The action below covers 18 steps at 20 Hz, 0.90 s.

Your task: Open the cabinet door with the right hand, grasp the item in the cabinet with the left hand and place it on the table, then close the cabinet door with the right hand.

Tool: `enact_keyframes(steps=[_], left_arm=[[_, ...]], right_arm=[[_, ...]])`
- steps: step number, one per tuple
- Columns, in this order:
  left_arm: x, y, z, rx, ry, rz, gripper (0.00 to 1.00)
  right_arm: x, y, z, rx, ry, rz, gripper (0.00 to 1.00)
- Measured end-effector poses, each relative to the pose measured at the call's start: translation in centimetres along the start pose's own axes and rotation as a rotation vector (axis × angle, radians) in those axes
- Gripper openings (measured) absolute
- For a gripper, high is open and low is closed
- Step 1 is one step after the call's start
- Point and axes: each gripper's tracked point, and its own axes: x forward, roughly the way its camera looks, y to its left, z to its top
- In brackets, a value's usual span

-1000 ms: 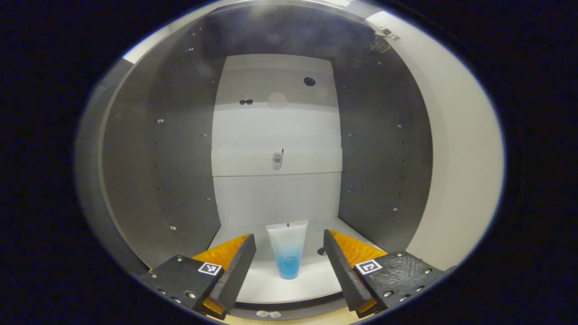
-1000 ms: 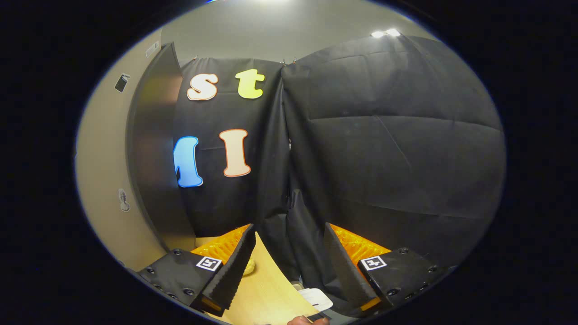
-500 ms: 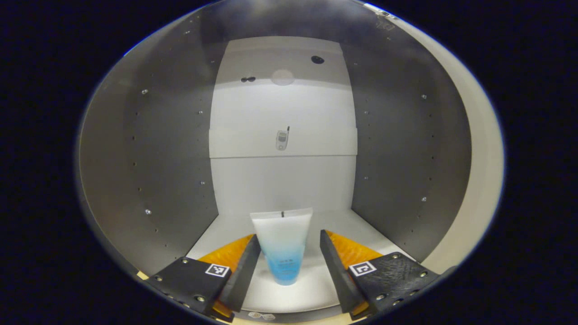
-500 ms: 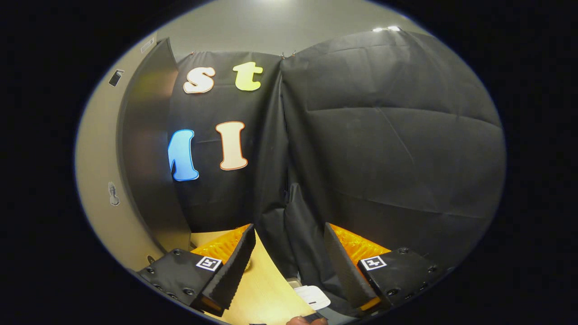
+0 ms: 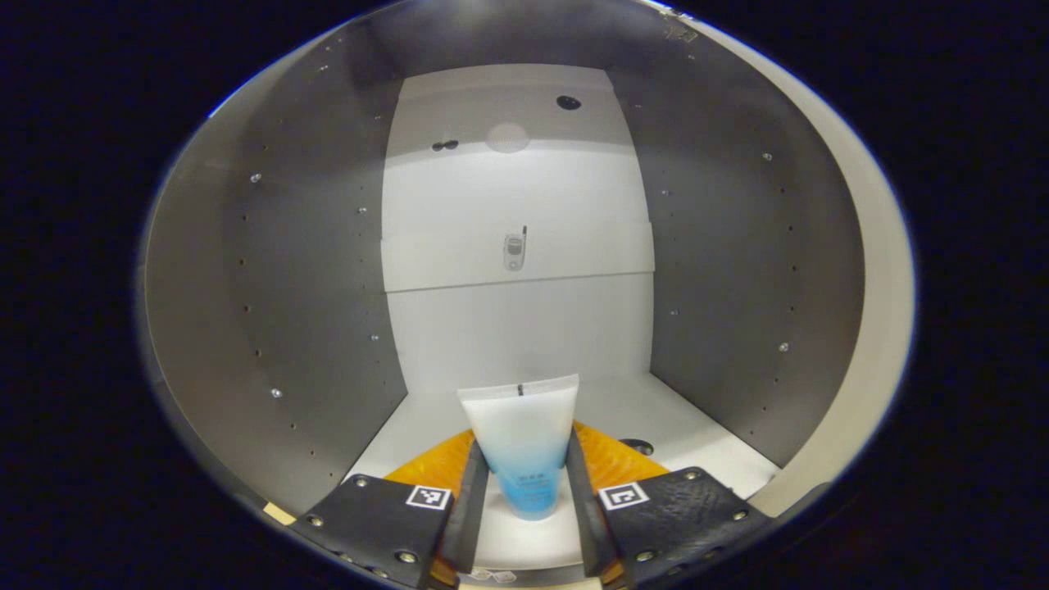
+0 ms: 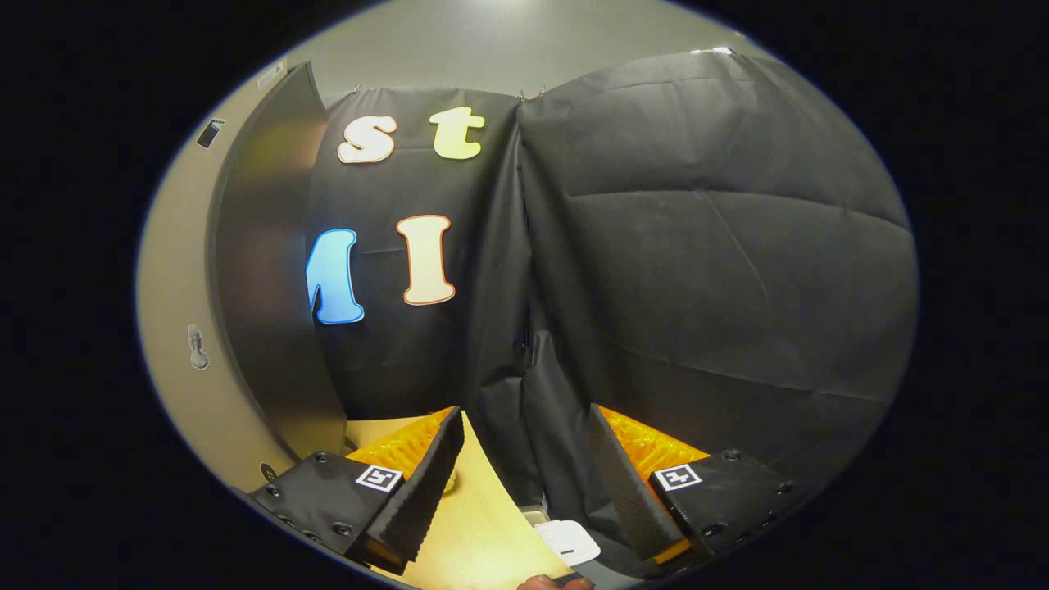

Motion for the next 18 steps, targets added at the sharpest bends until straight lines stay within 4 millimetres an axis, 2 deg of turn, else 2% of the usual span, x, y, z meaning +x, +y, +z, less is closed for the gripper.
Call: enact_keyframes(steps=[1, 2, 3, 7, 8, 9, 13, 15, 17, 18], left_arm=[[-0.1, 0.0, 0.0, -0.003, 0.002, -0.009, 0.50], [-0.2, -0.1, 0.1, -0.008, 0.003, -0.016, 0.50], [-0.3, -0.1, 0.0, -0.008, 0.003, -0.022, 0.50], [-2.1, 0.0, 0.7, 0.005, -0.009, -0.046, 0.50], [-2.4, 0.1, 1.0, 0.008, -0.015, -0.049, 0.50], [-3.0, 0.4, 1.4, 0.012, -0.022, -0.052, 0.50], [-5.8, 1.9, 2.8, 0.024, -0.041, -0.053, 0.50], [-7.3, 2.8, 3.4, 0.015, -0.052, -0.058, 0.49], [-8.8, 3.8, 3.7, 0.007, -0.055, -0.062, 0.49], [-9.7, 4.4, 3.8, -0.001, -0.057, -0.066, 0.49]], right_arm=[[0.1, 0.1, 0.1, 0.001, -0.003, 0.003, 0.92], [0.0, 0.1, 0.1, 0.003, -0.004, 0.005, 0.96], [0.0, -0.1, 0.2, 0.007, -0.005, 0.005, 0.92], [-0.1, -0.1, 0.4, 0.031, -0.010, 0.002, 0.92], [-0.2, 0.0, 0.3, 0.032, -0.008, 0.001, 0.96], [-0.2, 0.0, 0.2, 0.024, -0.003, -0.004, 0.92], [-1.2, -0.1, 1.1, 0.010, -0.021, -0.010, 0.92], [-1.9, 0.0, 1.1, 0.028, -0.026, -0.010, 0.96], [-2.6, 0.0, 1.0, 0.026, -0.030, -0.020, 0.92], [-3.2, 0.1, 0.8, 0.022, -0.029, -0.023, 0.96]])
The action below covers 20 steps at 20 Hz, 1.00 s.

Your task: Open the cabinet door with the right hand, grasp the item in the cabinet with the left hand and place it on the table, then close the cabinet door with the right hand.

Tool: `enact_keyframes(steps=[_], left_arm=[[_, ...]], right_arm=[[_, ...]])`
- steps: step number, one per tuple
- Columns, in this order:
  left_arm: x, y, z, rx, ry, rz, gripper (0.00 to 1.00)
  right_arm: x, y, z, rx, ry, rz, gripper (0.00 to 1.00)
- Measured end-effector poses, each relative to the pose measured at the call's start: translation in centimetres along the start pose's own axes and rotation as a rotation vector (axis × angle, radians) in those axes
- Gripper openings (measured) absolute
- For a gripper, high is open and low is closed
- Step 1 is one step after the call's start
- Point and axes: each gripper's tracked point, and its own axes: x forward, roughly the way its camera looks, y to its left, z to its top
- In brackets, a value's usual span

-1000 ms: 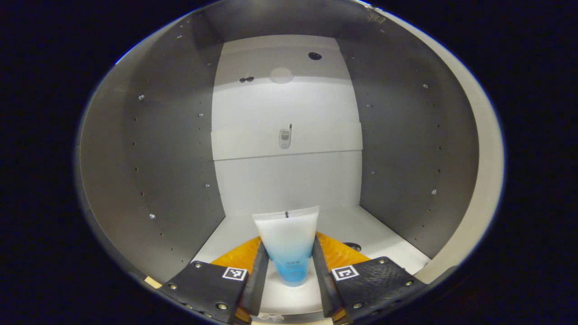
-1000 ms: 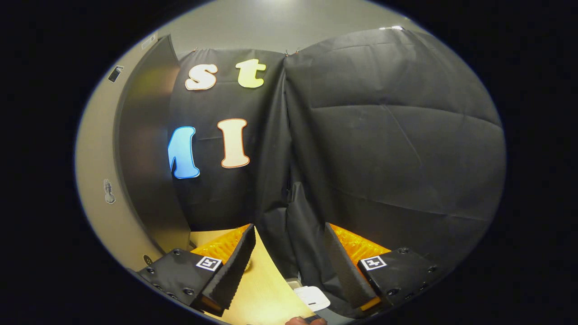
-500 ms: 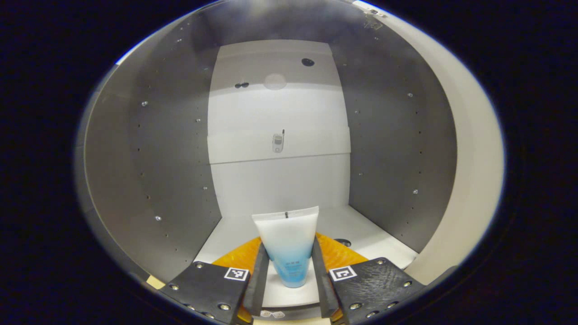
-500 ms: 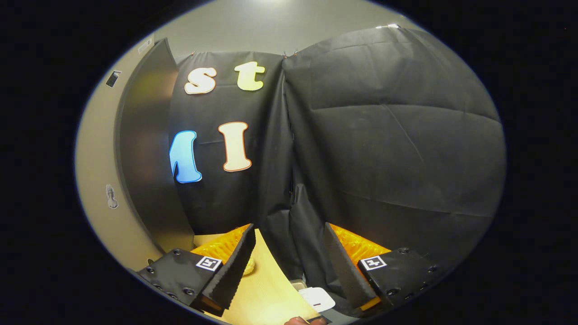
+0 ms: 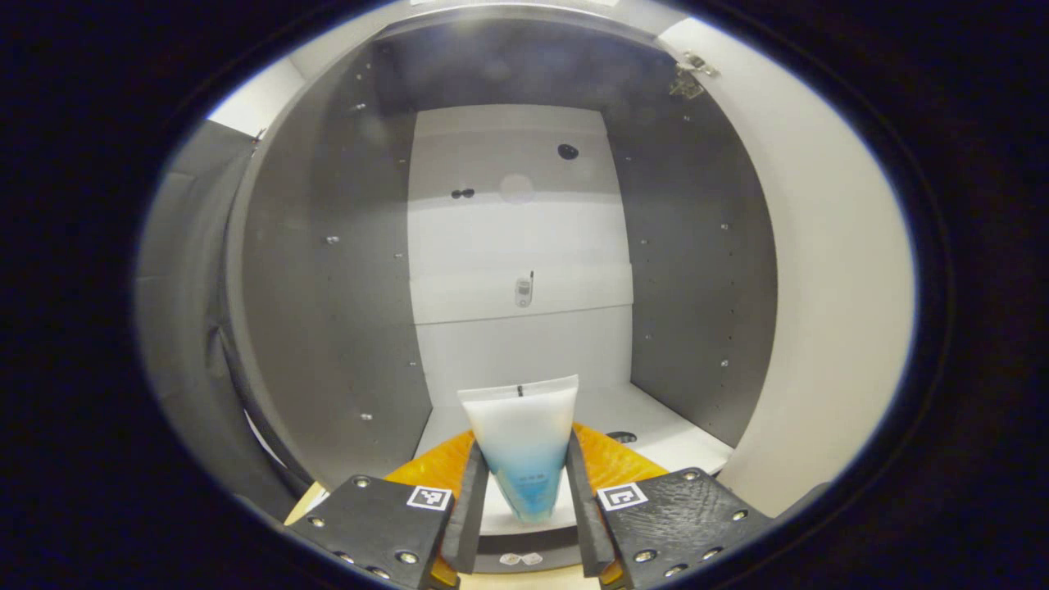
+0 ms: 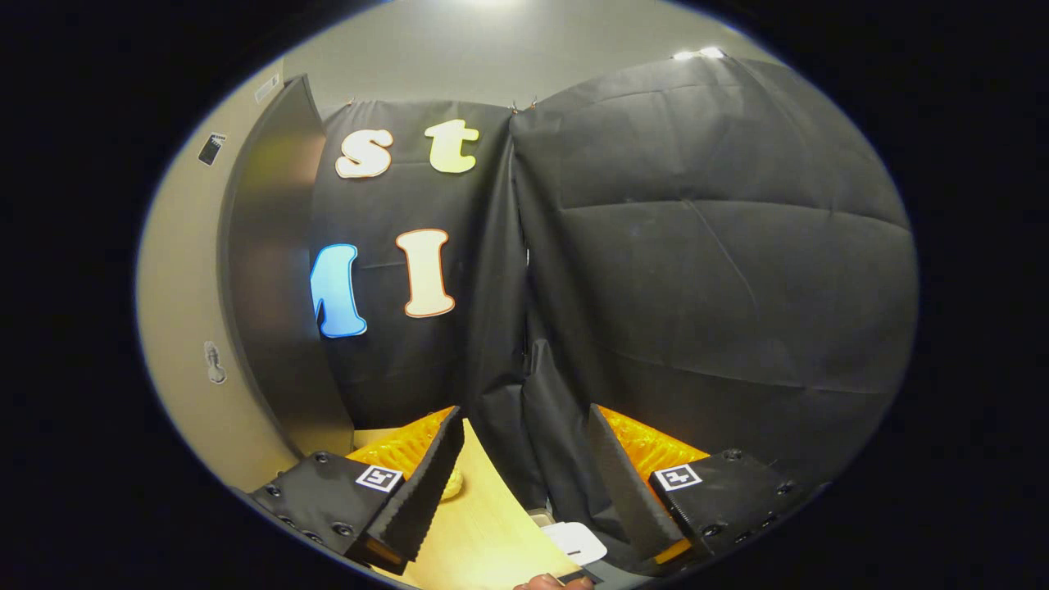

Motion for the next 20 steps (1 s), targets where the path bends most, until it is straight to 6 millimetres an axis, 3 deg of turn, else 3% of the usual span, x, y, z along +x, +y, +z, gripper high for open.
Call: enact_keyframes(steps=[1, 3, 5, 7, 10, 11, 16, 18, 19, 20], left_arm=[[-0.8, 0.6, -0.1, -0.010, 0.003, -0.001, 0.50], [-2.4, 2.0, 0.0, -0.027, 0.003, 0.003, 0.50], [-4.3, 3.7, 0.2, -0.028, -0.008, 0.006, 0.50], [-6.0, 5.1, 0.2, -0.033, -0.023, 0.016, 0.50], [-9.0, 7.3, -0.5, -0.047, -0.049, 0.026, 0.50], [-9.8, 8.2, -1.0, -0.043, -0.054, 0.034, 0.50], [-13.5, 11.8, -4.8, -0.088, -0.036, 0.066, 0.50], [-14.9, 13.4, -6.8, -0.103, -0.030, 0.077, 0.50], [-15.6, 14.3, -8.1, -0.101, -0.024, 0.084, 0.50], [-16.3, 15.0, -9.5, -0.098, -0.016, 0.092, 0.50]], right_arm=[[-0.4, 0.0, -0.1, -0.010, 0.005, -0.005, 0.92], [-1.6, -0.3, -0.3, -0.036, 0.015, -0.019, 0.96], [-2.8, -0.5, 0.5, -0.037, 0.003, -0.028, 0.92], [-4.1, -0.5, 1.0, -0.031, -0.011, -0.036, 0.96], [-6.0, -0.4, 0.8, -0.017, -0.021, -0.051, 0.92], [-6.6, -0.3, 0.9, -0.013, -0.026, -0.056, 0.96], [-9.6, 1.2, -0.4, 0.013, 0.004, -0.017, 0.93], [-10.6, 1.7, -0.6, 0.033, -0.009, -0.008, 0.99], [-11.0, 2.0, -0.6, 0.041, -0.013, -0.003, 0.92], [-11.3, 2.2, -0.9, 0.042, -0.011, -0.001, 0.92]])
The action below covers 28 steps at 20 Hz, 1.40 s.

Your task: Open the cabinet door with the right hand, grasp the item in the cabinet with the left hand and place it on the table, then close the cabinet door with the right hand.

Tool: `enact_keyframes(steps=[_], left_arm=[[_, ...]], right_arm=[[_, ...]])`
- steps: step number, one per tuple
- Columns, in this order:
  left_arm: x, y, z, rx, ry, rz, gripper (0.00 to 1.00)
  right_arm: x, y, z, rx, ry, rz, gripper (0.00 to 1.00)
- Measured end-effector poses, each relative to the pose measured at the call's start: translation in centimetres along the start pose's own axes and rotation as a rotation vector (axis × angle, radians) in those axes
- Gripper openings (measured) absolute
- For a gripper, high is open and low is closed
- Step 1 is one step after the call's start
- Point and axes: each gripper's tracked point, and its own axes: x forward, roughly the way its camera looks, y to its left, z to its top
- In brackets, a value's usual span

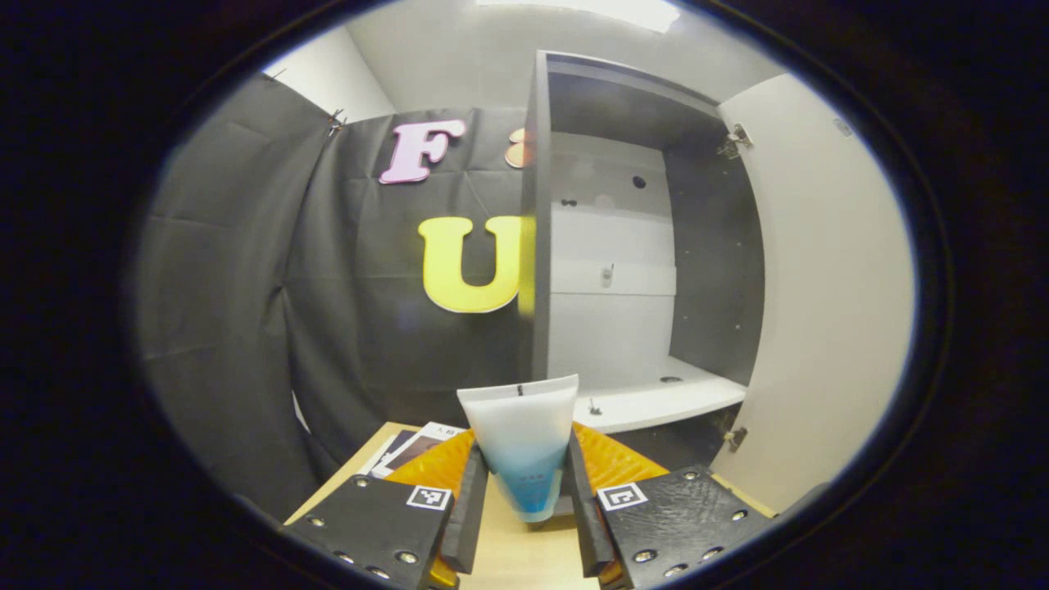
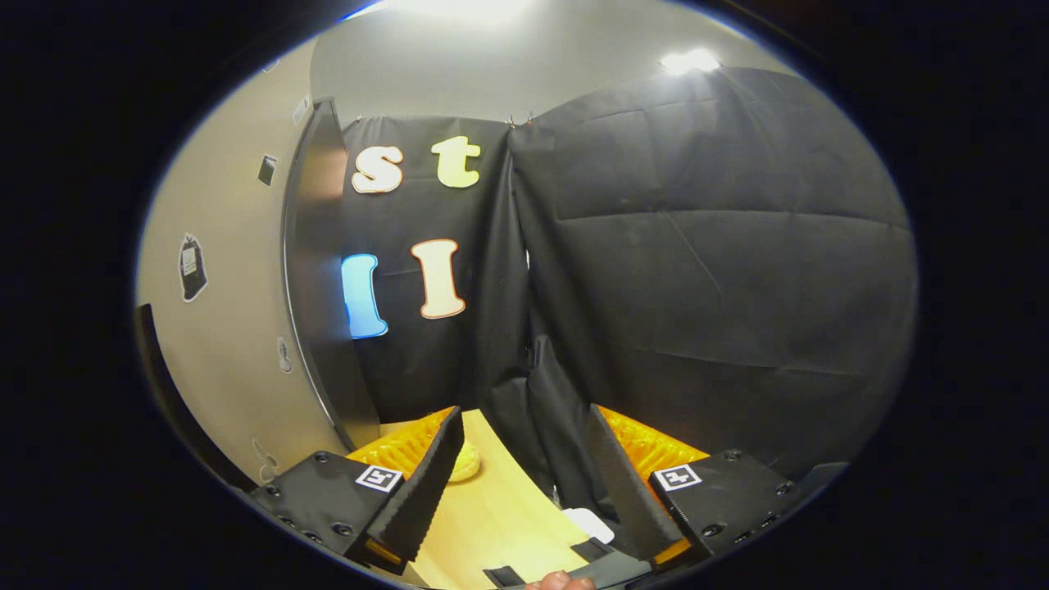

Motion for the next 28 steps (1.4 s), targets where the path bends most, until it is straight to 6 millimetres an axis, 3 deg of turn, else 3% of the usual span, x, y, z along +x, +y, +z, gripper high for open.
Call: enact_keyframes(steps=[3, 6, 9, 13, 15, 18, 23, 28], left_arm=[[-1.7, 2.6, -4.1, -0.009, 0.003, 0.042, 0.50], [-3.1, 3.6, -8.5, -0.028, -0.004, 0.045, 0.50], [-3.7, 3.1, -13.5, -0.018, 0.016, 0.009, 0.50], [-4.0, 0.7, -20.3, -0.025, 0.055, -0.055, 0.50], [-4.5, -0.6, -23.7, -0.049, 0.092, -0.076, 0.49], [-5.2, -2.3, -26.6, -0.045, 0.090, -0.105, 0.50], [-5.2, -3.4, -31.8, 0.032, 0.127, -0.113, 0.51], [-4.4, -3.3, -33.1, 0.055, 0.113, -0.098, 0.51]], right_arm=[[-0.6, 0.5, -1.1, -0.019, 0.015, -0.004, 0.92], [-0.7, 1.3, -2.4, -0.053, 0.038, 0.007, 0.96], [-0.8, 2.6, -3.4, -0.057, 0.082, 0.055, 0.92], [-1.2, 1.9, -4.4, -0.089, 0.133, 0.041, 0.96], [-1.0, 2.1, -5.3, -0.099, 0.177, 0.037, 0.92], [-0.2, 2.7, -6.3, -0.095, 0.246, 0.050, 0.93], [0.7, 2.5, -5.4, -0.014, 0.223, 0.031, 0.96], [1.0, 1.7, -6.4, -0.003, 0.236, -0.022, 0.96]])
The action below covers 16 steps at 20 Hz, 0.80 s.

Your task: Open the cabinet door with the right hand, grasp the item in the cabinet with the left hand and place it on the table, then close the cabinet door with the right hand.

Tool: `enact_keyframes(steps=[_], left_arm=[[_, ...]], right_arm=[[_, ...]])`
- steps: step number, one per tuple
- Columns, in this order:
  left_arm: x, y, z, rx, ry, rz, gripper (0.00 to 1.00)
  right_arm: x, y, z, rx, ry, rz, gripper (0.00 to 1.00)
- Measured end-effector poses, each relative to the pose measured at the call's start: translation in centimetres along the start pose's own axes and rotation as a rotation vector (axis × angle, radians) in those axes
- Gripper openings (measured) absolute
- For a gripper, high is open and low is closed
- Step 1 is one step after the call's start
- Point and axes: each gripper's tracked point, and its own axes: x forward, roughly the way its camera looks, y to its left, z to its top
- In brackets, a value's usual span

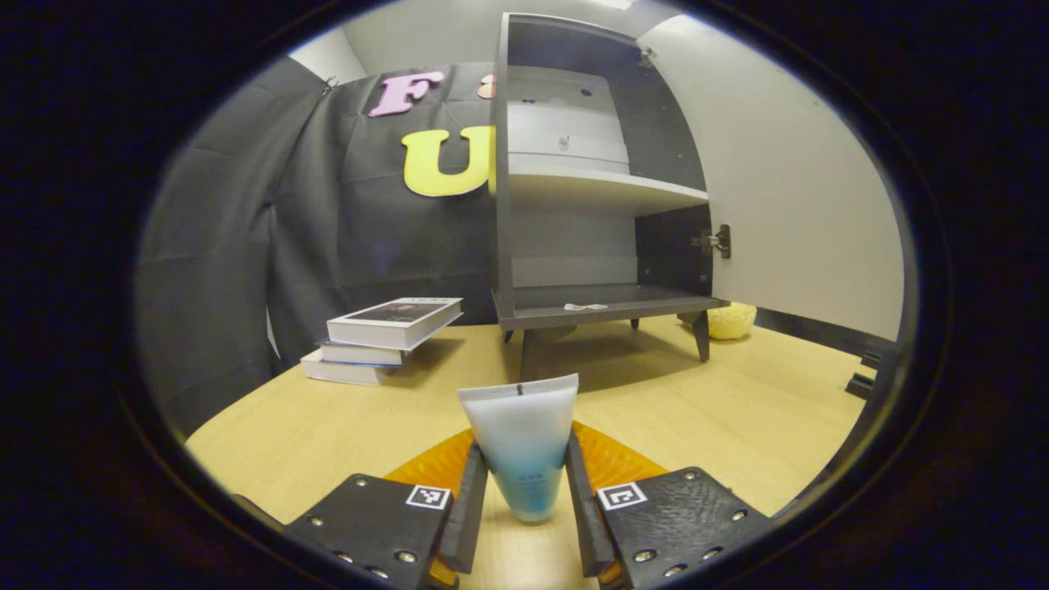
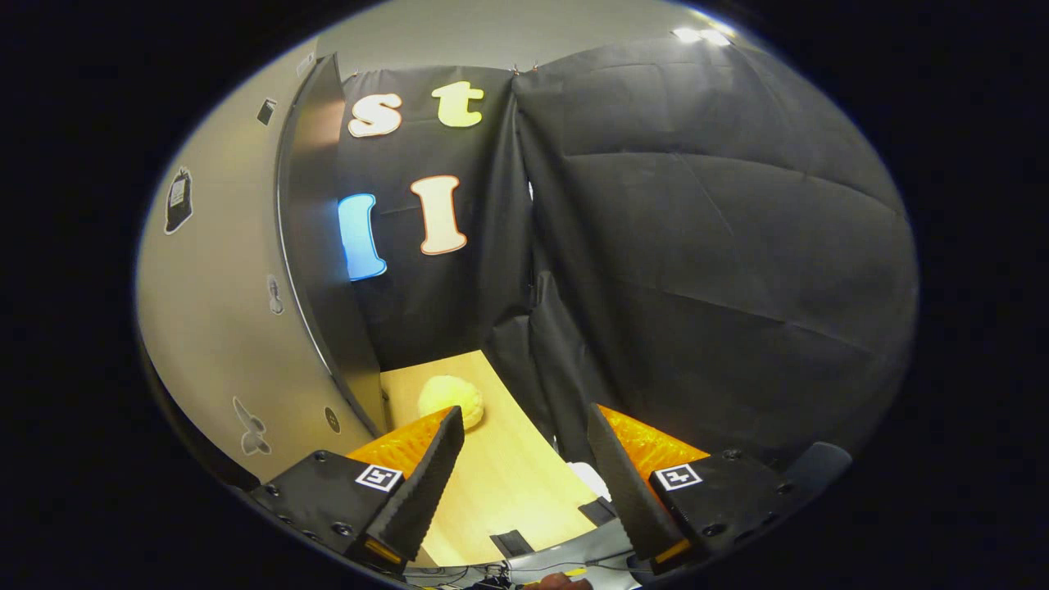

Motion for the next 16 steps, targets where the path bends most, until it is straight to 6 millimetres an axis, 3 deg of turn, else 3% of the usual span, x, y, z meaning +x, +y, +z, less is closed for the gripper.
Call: enact_keyframes(steps=[2, 6, 8, 11, 12, 14, 16], left_arm=[[-0.1, 0.0, -1.0, 0.001, 0.024, 0.001, 0.51], [-0.4, -0.7, -1.0, 0.000, 0.014, -0.021, 0.51], [-0.1, -1.1, -1.2, 0.002, 0.023, -0.034, 0.52], [-0.3, -1.3, -1.3, 0.002, 0.031, -0.050, 0.53], [-0.3, -1.3, -1.4, 0.005, 0.035, -0.054, 0.55], [-0.3, -1.2, -1.4, 0.012, 0.040, -0.060, 0.73], [-0.4, -1.2, -1.4, 0.028, 0.048, -0.067, 0.83]], right_arm=[[0.0, 0.2, -0.6, 0.011, 0.012, 0.001, 0.93], [0.2, -0.3, -1.5, -0.025, 0.024, -0.032, 0.96], [0.4, 0.1, -1.8, -0.009, 0.031, -0.027, 0.93], [0.3, 0.5, -2.4, 0.008, 0.036, -0.018, 0.96], [0.3, 0.4, -2.5, 0.002, 0.036, -0.022, 0.96], [0.1, 0.0, -2.7, 0.005, 0.033, -0.032, 0.96], [0.0, -0.2, -2.8, 0.034, 0.031, -0.033, 0.96]])
